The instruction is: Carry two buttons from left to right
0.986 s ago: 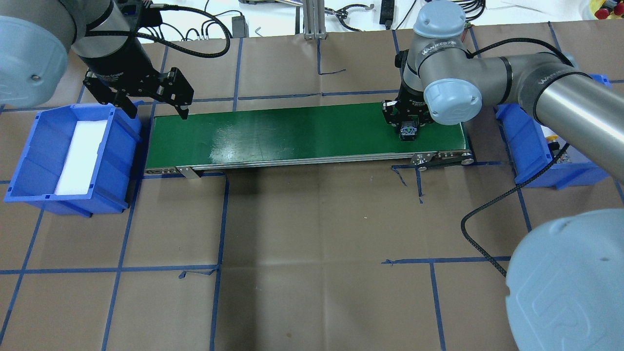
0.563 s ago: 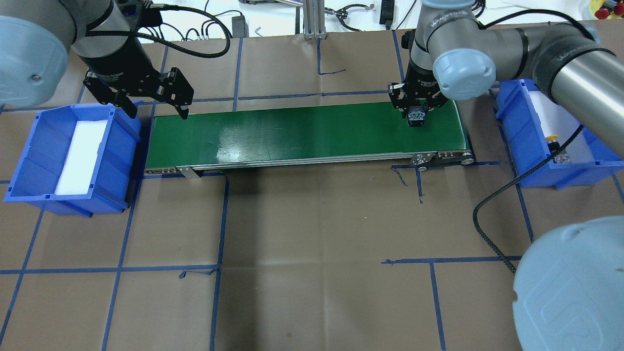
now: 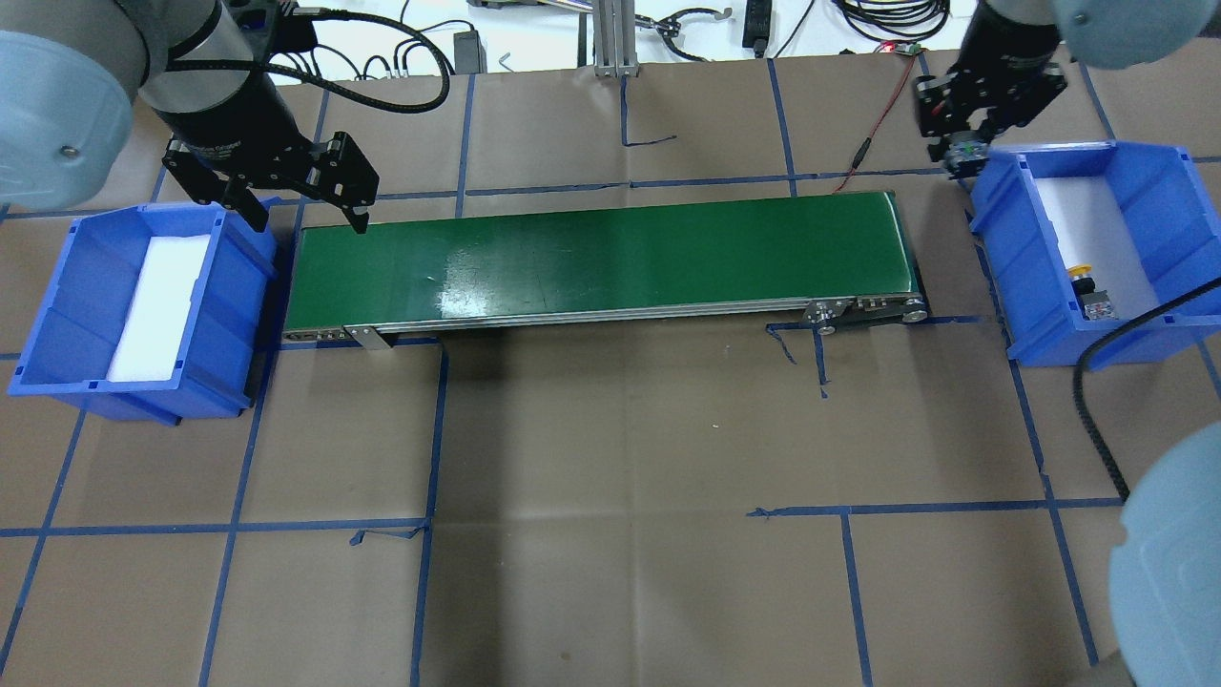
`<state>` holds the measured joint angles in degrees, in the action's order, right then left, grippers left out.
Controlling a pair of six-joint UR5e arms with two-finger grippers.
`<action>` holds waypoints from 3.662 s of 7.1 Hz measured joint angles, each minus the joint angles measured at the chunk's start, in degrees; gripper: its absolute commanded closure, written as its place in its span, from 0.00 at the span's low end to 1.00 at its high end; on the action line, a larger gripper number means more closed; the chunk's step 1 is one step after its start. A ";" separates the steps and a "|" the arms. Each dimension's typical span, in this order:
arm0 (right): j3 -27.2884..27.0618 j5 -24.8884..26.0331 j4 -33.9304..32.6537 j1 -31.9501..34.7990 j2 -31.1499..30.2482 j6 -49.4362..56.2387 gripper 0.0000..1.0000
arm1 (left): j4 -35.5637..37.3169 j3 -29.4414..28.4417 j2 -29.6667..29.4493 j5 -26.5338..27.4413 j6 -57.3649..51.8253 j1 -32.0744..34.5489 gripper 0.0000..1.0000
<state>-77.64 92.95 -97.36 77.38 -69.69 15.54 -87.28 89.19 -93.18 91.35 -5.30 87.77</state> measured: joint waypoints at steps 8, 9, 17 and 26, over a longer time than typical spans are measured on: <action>-1.09 0.81 -9.27 -15.06 10.23 16.01 0.96 | 0.08 -0.07 -0.07 -0.03 0.02 0.03 0.00; -2.85 1.03 -12.48 -14.83 10.57 15.93 0.96 | 0.09 -0.07 -0.07 -0.03 0.02 0.03 0.00; -4.36 0.34 -19.08 -13.41 14.85 15.47 0.01 | 0.09 -0.07 -0.07 -0.03 0.02 0.03 0.00; 0.46 -7.86 -9.58 -11.30 0.48 15.32 0.00 | 0.09 0.00 -0.06 -0.03 0.03 0.03 0.00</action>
<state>-77.18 85.09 -106.94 66.08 -69.21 30.87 -87.19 89.19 -93.24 91.32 -5.27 87.80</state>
